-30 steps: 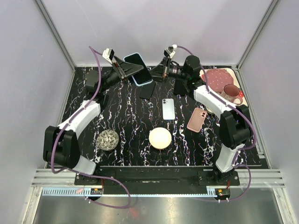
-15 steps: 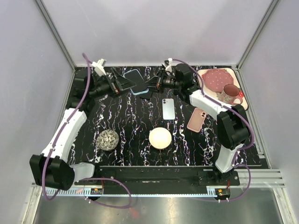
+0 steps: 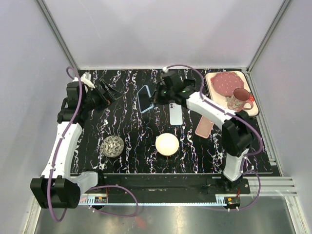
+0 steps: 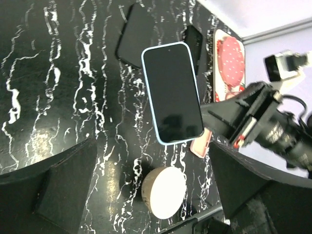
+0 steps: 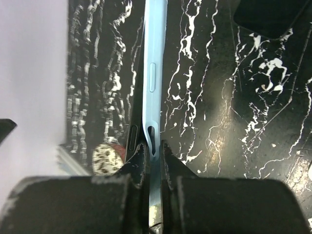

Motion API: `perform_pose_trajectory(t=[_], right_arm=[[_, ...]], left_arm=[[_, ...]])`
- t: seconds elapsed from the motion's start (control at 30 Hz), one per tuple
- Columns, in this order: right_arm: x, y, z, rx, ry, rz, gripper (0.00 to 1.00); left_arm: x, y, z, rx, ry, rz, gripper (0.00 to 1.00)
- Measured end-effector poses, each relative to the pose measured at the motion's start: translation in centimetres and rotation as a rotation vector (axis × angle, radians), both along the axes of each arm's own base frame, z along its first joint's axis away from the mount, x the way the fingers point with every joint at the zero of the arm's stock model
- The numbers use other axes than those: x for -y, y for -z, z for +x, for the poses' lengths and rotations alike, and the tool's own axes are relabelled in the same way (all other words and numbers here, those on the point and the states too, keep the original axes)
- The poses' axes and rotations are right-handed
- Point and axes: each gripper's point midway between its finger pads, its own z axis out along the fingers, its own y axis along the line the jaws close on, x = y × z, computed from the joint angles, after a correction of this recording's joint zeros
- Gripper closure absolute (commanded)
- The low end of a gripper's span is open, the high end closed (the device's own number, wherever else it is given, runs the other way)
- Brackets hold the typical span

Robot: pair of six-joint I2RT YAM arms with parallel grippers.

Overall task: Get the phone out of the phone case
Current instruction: Remove the phone case from the phone.

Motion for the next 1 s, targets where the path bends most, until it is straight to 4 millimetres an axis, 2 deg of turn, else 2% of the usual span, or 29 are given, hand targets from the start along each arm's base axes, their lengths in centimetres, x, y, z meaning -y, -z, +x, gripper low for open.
perform_pose_trajectory(t=[0.13,0.23,0.4,0.5,0.63,0.8,1.0], right_arm=[[-3.5,1.2,-1.8,0.128,-0.053,-0.191,1.00],[-4.9,3.7,-3.4,0.203,-0.088,-0.361,1.00],[-4.0,8.6,-4.1,0.289,-0.112,-0.645,1.00],[-3.0,10.5,-4.0,0.297,-0.121,-0.746,1.00],[-2.2,11.1,-3.5,0.313,-0.105,-0.793,0.96],[-2.4,11.2,-3.6,0.309,-0.104,-0.779,0.80],[-2.9,11.7,-4.0,0.283,-0.108,-0.748,0.78]], left_arm=[[-0.9,1.9,-0.2,-0.055,-0.051,0.032,0.01],[-1.3,3.1,-0.4,-0.095,-0.076,0.044,0.01],[-1.6,5.1,-0.2,-0.178,-0.093,0.035,0.01],[-1.7,6.8,0.0,-0.245,-0.102,0.023,0.01],[-1.6,8.1,-0.4,-0.296,-0.111,0.013,0.01],[-1.4,8.8,-0.6,-0.317,-0.113,-0.006,0.01],[-1.1,9.5,-0.9,-0.341,-0.106,-0.025,0.01]])
